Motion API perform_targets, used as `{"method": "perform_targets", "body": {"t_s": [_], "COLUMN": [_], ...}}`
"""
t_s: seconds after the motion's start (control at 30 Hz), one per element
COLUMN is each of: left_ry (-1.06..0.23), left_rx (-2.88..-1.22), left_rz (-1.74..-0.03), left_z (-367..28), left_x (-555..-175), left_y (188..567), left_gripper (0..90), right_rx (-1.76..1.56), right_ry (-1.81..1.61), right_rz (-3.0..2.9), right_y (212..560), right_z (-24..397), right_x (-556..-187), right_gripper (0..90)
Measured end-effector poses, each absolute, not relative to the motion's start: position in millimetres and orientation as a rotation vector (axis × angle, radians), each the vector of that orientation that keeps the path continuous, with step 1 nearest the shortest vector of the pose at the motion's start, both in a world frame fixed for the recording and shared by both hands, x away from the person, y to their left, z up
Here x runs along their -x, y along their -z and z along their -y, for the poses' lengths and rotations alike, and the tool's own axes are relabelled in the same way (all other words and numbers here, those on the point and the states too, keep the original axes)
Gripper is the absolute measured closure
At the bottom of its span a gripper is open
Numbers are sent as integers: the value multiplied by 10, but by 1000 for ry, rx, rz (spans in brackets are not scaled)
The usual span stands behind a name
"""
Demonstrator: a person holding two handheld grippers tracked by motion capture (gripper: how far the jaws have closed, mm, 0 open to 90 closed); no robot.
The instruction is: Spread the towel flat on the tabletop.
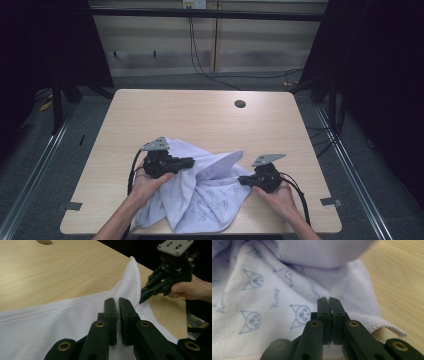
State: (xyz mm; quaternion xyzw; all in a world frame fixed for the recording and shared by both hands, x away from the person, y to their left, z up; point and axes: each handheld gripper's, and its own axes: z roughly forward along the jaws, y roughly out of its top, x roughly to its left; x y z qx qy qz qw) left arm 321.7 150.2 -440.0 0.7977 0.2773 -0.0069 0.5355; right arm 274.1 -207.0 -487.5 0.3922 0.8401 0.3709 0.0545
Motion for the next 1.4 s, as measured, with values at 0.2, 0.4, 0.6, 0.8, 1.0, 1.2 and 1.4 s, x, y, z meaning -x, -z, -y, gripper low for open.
{"method": "perform_targets", "body": {"t_s": [0.2,0.4,0.6,0.8,1.0,1.2,1.4], "left_ry": [-85,-232,-319,-395,-363,-221,-108], "left_rx": [-1749,-1603,-1461,-1379,-1496,-1634,-1741], "left_rz": [-787,-885,-969,-938,-869,-902,-890], "left_z": [-1938,-2376,-2630,-2765,-2750,-2683,-2635], "left_x": [-3349,-3550,-3782,-3753,-3359,-2983,-2686], "left_y": [4217,3845,3468,3120,3217,3918,4233], "left_gripper": [850,857,859,860,860,859,852], "right_rx": [-1241,-1307,-1382,-1401,-1373,-1421,-1435], "right_ry": [-1192,-1127,-1086,-1127,-1147,-1085,-1101], "right_rz": [-2440,-2290,-2165,-2032,-2013,-2136,-2116], "right_y": [4692,4427,4114,3857,3821,4355,4513], "right_z": [2300,2642,2931,3109,3238,3210,3178], "right_x": [-2875,-3124,-3424,-3525,-3332,-2934,-2630], "right_gripper": [883,884,883,883,882,868,638]}}
